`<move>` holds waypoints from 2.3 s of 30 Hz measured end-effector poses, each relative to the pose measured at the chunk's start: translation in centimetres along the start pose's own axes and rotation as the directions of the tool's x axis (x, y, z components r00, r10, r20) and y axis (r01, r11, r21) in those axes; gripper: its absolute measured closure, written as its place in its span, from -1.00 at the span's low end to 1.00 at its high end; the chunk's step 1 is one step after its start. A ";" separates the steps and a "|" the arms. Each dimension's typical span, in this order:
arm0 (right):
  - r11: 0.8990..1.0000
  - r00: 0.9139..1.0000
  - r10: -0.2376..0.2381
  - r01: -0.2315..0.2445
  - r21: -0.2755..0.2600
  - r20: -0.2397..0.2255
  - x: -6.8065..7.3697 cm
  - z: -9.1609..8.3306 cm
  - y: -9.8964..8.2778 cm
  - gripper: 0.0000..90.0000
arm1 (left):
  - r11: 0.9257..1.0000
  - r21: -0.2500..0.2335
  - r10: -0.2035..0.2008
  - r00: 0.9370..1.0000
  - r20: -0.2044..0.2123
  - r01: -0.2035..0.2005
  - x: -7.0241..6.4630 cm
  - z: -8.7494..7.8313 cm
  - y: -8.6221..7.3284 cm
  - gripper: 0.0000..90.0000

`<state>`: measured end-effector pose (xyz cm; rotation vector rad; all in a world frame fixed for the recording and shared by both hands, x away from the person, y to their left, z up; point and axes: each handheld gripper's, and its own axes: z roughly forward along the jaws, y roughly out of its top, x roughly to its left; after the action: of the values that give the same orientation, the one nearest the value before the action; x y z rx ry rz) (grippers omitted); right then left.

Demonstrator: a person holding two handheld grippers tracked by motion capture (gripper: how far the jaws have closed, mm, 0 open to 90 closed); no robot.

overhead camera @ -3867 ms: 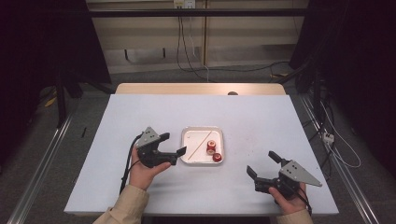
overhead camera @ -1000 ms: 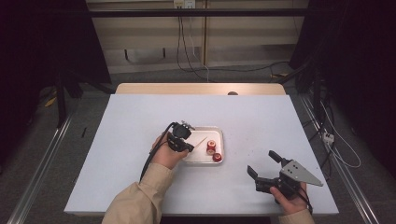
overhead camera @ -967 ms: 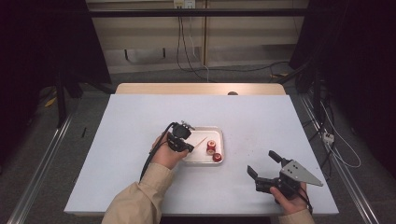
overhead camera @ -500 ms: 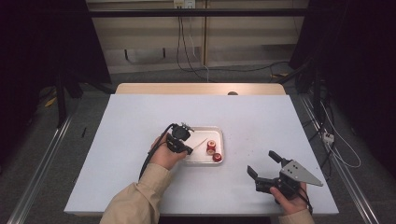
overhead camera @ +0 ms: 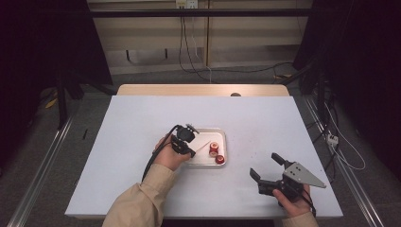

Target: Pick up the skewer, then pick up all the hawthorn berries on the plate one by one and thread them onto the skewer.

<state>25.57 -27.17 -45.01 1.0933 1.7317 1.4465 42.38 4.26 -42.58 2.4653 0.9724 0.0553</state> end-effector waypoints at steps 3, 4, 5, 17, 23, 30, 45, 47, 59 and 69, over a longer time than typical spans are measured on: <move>1.000 1.000 0.017 -0.017 0.001 0.004 -0.1 0.1 0.0 -0.93 | 0.999 -0.043 -0.029 0.999 0.036 0.030 0.4 -0.4 -0.5 0.99; 1.000 1.000 0.017 -0.017 0.001 0.004 -0.1 0.1 0.0 -0.93 | 0.997 -0.057 -0.040 0.998 0.041 0.042 0.5 -0.6 -0.7 0.99; 1.000 1.000 0.010 -0.010 0.006 0.003 -0.2 0.2 0.0 -0.93 | 0.996 -0.075 -0.050 0.998 0.047 0.053 0.7 -0.9 -1.0 0.99; 0.995 0.999 0.048 -0.047 0.089 -0.014 -0.1 3.0 1.2 -0.95 | 0.954 -0.276 -0.074 0.986 0.150 0.113 1.5 -3.5 -4.7 0.99; 0.989 0.997 0.065 -0.058 0.139 -0.047 0.4 4.7 1.4 -0.94 | 0.939 -0.318 -0.079 0.980 0.182 0.134 1.7 -4.2 -5.9 0.99; 0.984 0.996 0.052 -0.039 0.171 -0.072 1.3 6.2 1.7 -0.94 | 0.929 -0.344 -0.082 0.982 0.173 0.138 2.4 -4.5 -7.5 0.99; 0.977 0.996 0.055 -0.039 0.210 -0.071 2.1 8.6 2.3 -0.91 | 0.906 -0.398 -0.089 0.983 0.160 0.147 3.0 -5.7 -9.2 0.99; 0.976 0.996 0.055 -0.039 0.213 -0.070 2.1 8.8 2.4 -0.91 | 0.904 -0.401 -0.089 0.983 0.160 0.148 3.1 -5.6 -9.3 0.99; 0.972 0.996 0.034 -0.013 0.236 -0.084 2.4 10.2 3.3 -0.89 | 0.900 -0.415 -0.081 0.986 0.144 0.135 3.2 -6.0 -9.8 0.99; 0.966 0.996 0.025 -0.002 0.257 -0.086 2.6 11.5 3.8 -0.76 | 0.893 -0.431 -0.079 0.987 0.139 0.132 3.2 -6.4 -10.3 0.99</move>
<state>35.09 -19.39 -43.49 1.1904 2.0223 1.3219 36.95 15.52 -42.07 1.9756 0.9236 0.0818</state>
